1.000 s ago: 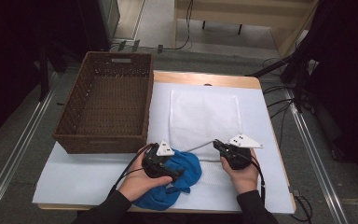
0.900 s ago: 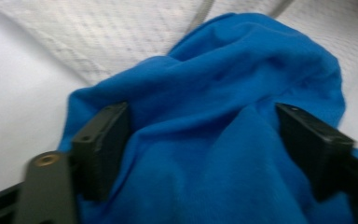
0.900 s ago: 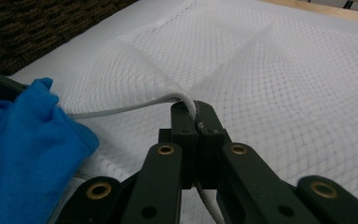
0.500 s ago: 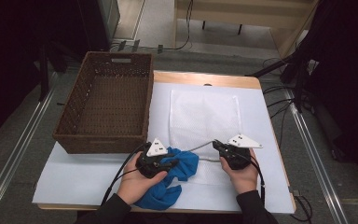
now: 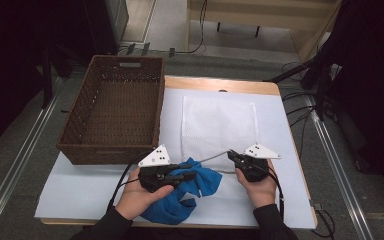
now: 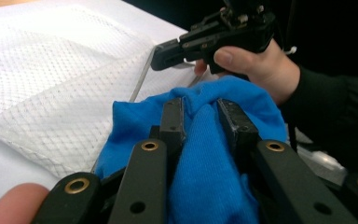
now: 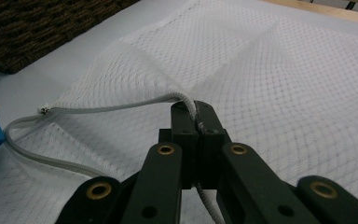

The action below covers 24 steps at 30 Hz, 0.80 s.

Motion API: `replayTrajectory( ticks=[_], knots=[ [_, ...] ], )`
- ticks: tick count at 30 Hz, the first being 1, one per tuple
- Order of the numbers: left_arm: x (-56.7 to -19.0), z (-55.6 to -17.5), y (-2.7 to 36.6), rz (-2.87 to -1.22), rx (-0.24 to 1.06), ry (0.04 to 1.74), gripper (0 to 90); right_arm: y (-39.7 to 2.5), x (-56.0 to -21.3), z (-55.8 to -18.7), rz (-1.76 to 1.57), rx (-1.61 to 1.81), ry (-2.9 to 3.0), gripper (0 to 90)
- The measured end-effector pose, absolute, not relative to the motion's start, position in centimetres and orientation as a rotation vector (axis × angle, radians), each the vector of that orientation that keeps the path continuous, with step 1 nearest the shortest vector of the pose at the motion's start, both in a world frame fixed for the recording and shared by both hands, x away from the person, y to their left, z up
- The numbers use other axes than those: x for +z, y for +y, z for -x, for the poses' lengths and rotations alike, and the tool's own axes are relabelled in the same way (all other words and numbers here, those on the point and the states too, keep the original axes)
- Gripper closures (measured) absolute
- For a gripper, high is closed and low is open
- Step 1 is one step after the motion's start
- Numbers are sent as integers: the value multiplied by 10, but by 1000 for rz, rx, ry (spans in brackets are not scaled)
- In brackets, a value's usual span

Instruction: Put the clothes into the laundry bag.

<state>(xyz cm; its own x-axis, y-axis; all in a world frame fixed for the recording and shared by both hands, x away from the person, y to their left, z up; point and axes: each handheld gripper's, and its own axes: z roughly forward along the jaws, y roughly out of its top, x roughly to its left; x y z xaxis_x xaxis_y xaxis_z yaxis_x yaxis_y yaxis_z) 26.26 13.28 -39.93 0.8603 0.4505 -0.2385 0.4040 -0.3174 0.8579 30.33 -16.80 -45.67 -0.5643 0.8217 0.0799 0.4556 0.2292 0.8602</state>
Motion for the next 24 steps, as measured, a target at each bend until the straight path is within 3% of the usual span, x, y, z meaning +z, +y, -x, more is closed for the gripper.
replayTrajectory(
  ticks=[12, 24],
  knots=[
    [-401, -271, 131, -1885, -20, 659, 739, -168, -456, -303, -1174, 1280, 2116, 897],
    [-410, -281, 103, -1914, -80, 676, 731, -168, -455, -303, -1169, 1295, 2114, 897]
  ],
)
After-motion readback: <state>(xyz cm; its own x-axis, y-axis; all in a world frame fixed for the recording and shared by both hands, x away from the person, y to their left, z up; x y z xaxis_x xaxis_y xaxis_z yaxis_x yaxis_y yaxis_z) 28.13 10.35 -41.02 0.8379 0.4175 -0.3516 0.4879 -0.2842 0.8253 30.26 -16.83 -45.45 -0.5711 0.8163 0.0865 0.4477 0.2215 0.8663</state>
